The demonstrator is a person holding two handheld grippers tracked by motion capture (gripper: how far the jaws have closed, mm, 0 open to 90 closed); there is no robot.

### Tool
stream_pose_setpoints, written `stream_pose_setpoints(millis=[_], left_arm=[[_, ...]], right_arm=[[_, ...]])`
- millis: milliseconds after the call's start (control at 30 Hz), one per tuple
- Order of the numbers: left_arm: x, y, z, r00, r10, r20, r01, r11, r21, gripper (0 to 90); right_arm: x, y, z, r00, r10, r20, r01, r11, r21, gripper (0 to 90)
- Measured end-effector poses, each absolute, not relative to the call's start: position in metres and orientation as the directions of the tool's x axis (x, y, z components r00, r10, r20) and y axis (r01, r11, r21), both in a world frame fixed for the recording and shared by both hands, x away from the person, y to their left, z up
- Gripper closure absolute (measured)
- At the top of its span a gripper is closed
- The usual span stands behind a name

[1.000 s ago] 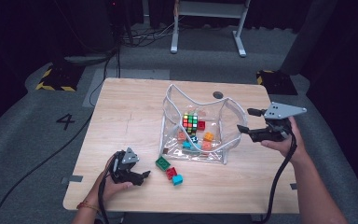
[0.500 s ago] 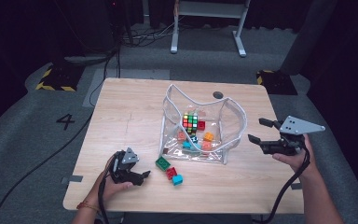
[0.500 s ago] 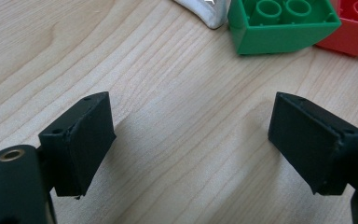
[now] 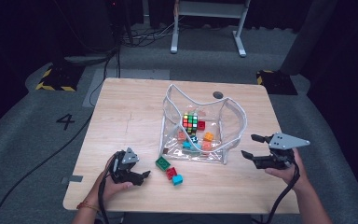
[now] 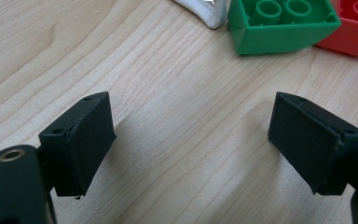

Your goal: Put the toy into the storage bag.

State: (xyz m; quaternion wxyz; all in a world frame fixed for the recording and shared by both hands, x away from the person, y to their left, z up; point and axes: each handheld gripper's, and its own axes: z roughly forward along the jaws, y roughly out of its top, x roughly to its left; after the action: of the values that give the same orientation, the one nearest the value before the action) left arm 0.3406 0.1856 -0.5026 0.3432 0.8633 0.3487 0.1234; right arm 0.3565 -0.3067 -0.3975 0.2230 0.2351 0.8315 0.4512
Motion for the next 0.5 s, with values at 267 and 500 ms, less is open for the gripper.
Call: stream_pose_setpoints(millis=[267, 500], left_arm=[[0.341, 0.186, -0.503, 0.726, 0.687, -0.026, 0.517, -0.521, 0.679, 14.4], [0.34, 0.186, -0.503, 0.726, 0.687, -0.024, 0.516, -0.522, 0.679, 14.4]], right_arm=[[0.349, -0.298, -0.417, -0.814, 0.568, -0.123, 0.221, 0.498, 0.839, 28.5], [0.341, -0.284, -0.438, -0.845, 0.528, -0.091, 0.237, 0.521, 0.82, 30.3]])
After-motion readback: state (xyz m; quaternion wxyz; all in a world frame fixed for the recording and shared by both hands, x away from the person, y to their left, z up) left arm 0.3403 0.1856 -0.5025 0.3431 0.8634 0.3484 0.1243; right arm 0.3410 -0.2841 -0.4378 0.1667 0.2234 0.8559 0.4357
